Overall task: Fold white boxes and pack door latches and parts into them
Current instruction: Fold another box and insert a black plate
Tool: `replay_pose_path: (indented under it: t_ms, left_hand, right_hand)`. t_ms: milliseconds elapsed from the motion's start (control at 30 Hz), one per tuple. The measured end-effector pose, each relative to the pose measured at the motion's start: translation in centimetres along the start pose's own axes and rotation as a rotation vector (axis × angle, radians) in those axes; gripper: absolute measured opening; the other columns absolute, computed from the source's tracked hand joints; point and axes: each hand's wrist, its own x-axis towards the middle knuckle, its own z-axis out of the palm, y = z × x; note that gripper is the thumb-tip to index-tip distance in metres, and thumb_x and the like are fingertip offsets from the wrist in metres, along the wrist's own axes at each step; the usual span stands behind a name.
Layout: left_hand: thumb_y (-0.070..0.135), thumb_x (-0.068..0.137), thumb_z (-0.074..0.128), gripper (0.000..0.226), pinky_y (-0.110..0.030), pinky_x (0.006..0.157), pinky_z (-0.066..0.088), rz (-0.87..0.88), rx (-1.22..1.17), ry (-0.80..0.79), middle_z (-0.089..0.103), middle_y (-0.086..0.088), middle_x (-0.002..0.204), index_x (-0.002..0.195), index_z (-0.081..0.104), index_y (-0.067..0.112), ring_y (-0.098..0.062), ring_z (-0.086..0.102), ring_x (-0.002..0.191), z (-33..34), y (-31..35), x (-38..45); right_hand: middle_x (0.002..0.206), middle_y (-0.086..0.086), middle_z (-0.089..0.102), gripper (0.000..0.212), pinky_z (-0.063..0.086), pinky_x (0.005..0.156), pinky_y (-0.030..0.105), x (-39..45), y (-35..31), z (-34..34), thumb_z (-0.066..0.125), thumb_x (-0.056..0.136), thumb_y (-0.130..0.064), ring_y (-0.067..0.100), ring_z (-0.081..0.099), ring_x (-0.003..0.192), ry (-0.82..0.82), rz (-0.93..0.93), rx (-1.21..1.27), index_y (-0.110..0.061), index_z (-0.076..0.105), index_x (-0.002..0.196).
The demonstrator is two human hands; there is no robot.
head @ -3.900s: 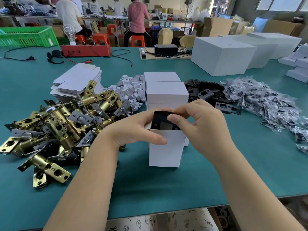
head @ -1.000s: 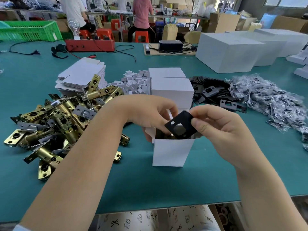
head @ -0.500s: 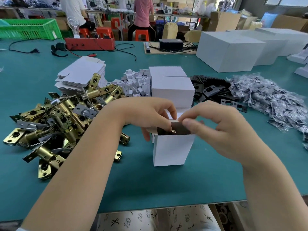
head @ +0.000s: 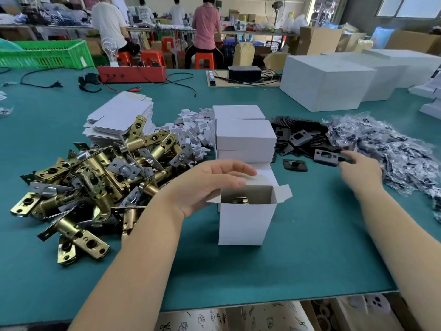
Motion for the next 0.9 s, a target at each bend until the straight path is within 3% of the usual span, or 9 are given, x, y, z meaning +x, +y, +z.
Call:
replay_pose_path:
  t_ms: [100, 233, 333, 433, 500, 733, 833, 900]
  left_hand:
    - [0.012, 0.08, 0.06, 0.025, -0.02, 0.065, 0.055, -0.005, -0.169, -0.021, 0.072, 0.001, 0.089, 0.093, 0.078, 0.024, -0.01, 0.067, 0.076, 0.1, -0.5, -0.1]
    - [0.012, 0.079, 0.059, 0.03, -0.021, 0.07, 0.054, -0.009, -0.235, -0.024, 0.073, -0.003, 0.095, 0.101, 0.078, 0.02, -0.012, 0.067, 0.077, -0.1, -0.9, -0.2]
    - [0.009, 0.079, 0.061, 0.03, -0.023, 0.073, 0.055, 0.01, -0.286, -0.084, 0.073, -0.007, 0.099, 0.104, 0.077, 0.014, -0.016, 0.07, 0.083, -0.3, -1.0, -0.2]
    - [0.018, 0.075, 0.065, 0.034, -0.024, 0.075, 0.055, 0.017, -0.291, -0.107, 0.073, -0.007, 0.102, 0.107, 0.076, 0.014, -0.018, 0.07, 0.086, -0.4, -1.1, -0.3]
    - [0.019, 0.074, 0.065, 0.035, -0.025, 0.075, 0.055, 0.015, -0.295, -0.112, 0.073, -0.007, 0.103, 0.107, 0.076, 0.014, -0.018, 0.07, 0.087, -0.4, -1.1, -0.3]
    - [0.011, 0.08, 0.056, 0.033, -0.025, 0.074, 0.056, -0.001, -0.286, -0.056, 0.072, -0.009, 0.101, 0.106, 0.076, 0.014, -0.019, 0.069, 0.084, -0.4, -1.2, 0.0]
    - [0.011, 0.081, 0.056, 0.032, -0.026, 0.076, 0.056, 0.001, -0.297, -0.046, 0.072, -0.009, 0.104, 0.107, 0.076, 0.013, -0.019, 0.069, 0.086, -0.4, -1.3, 0.1]
    - [0.011, 0.081, 0.057, 0.032, -0.026, 0.075, 0.056, 0.003, -0.292, -0.047, 0.072, -0.009, 0.105, 0.106, 0.076, 0.013, -0.019, 0.069, 0.087, -0.5, -1.4, 0.1]
  right_hand:
    - [0.143, 0.02, 0.036, 0.044, 0.034, 0.105, 0.04, 0.6, 0.6, 0.8, 0.046, 0.093, -0.026, 0.038, 0.039, 0.126, 0.016, 0.102, -0.005, -0.026, 0.052, 0.136]
    - [0.138, 0.01, 0.03, 0.045, 0.03, 0.106, 0.041, 1.1, 0.3, 1.1, 0.048, 0.093, -0.028, 0.032, 0.034, 0.126, 0.105, 0.083, 0.042, -0.023, 0.052, 0.137]
    - [0.148, 0.014, 0.029, 0.042, 0.026, 0.109, 0.044, 1.8, 0.5, 1.3, 0.042, 0.096, -0.029, 0.035, 0.027, 0.132, 0.037, 0.075, -0.137, -0.021, 0.053, 0.136]
    - [0.15, 0.016, 0.029, 0.044, 0.027, 0.107, 0.045, 2.3, 0.5, 1.4, 0.039, 0.098, -0.027, 0.04, 0.026, 0.132, 0.016, 0.094, -0.236, -0.005, 0.05, 0.134]
    - [0.149, 0.017, 0.032, 0.046, 0.028, 0.104, 0.044, 2.5, 0.8, 1.3, 0.04, 0.097, -0.025, 0.041, 0.029, 0.129, 0.055, 0.11, -0.226, 0.003, 0.048, 0.133]
    - [0.116, 0.019, 0.06, 0.023, 0.034, 0.088, 0.034, 0.8, 0.6, 0.9, 0.057, 0.092, -0.017, 0.035, 0.046, 0.112, 0.394, -0.086, 0.078, -0.007, 0.067, 0.11]
    - [0.105, 0.017, 0.06, 0.015, 0.035, 0.08, 0.027, -0.7, -1.1, 0.2, 0.058, 0.092, -0.014, 0.025, 0.051, 0.092, 0.4, -0.153, 0.259, -0.004, 0.062, 0.102]
    - [0.093, 0.005, 0.056, 0.017, 0.044, 0.081, 0.032, -2.2, -3.0, -0.4, 0.06, 0.091, -0.013, 0.014, 0.05, 0.079, 0.328, -0.2, 0.421, -0.007, 0.055, 0.106]
